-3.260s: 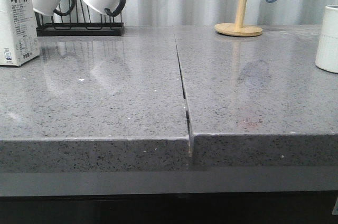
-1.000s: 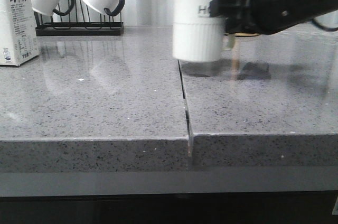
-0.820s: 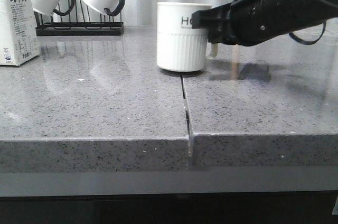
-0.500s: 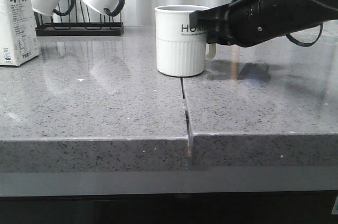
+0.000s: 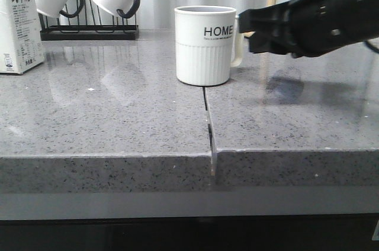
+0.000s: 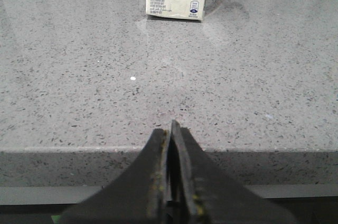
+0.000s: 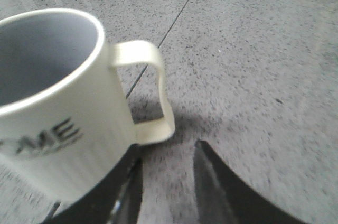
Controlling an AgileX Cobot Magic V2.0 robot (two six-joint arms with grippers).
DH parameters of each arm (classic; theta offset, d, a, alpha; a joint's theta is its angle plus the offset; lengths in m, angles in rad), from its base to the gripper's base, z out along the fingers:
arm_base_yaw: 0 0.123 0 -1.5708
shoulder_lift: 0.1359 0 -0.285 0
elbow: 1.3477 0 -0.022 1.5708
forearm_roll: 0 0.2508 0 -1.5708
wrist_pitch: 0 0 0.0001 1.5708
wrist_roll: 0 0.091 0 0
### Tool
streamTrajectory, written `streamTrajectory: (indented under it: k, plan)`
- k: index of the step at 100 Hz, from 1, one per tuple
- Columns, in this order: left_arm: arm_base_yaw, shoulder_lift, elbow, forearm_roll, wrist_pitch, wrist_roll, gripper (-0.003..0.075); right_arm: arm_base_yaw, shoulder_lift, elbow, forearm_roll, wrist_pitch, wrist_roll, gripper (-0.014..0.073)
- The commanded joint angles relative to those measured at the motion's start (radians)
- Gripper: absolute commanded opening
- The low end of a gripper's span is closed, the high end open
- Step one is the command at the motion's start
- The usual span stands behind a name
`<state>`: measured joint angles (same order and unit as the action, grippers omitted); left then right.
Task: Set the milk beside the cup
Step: 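Release the HOME mug and withdraw the right gripper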
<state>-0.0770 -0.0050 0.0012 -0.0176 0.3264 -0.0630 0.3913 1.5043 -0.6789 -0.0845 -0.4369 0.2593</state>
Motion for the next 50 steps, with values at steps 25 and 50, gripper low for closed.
streamTrajectory:
  k: [25,50]
  plan:
    - [-0.003,-0.031,0.041,-0.007,-0.046,-0.01,-0.0021,-0.001,-0.401,0.143,-0.004,0.152,-0.037,-0.0068]
    - [-0.003,-0.031,0.041,0.012,-0.046,-0.003,-0.0021,-0.001,-0.691,0.195,-0.004,0.302,-0.037,-0.0068]
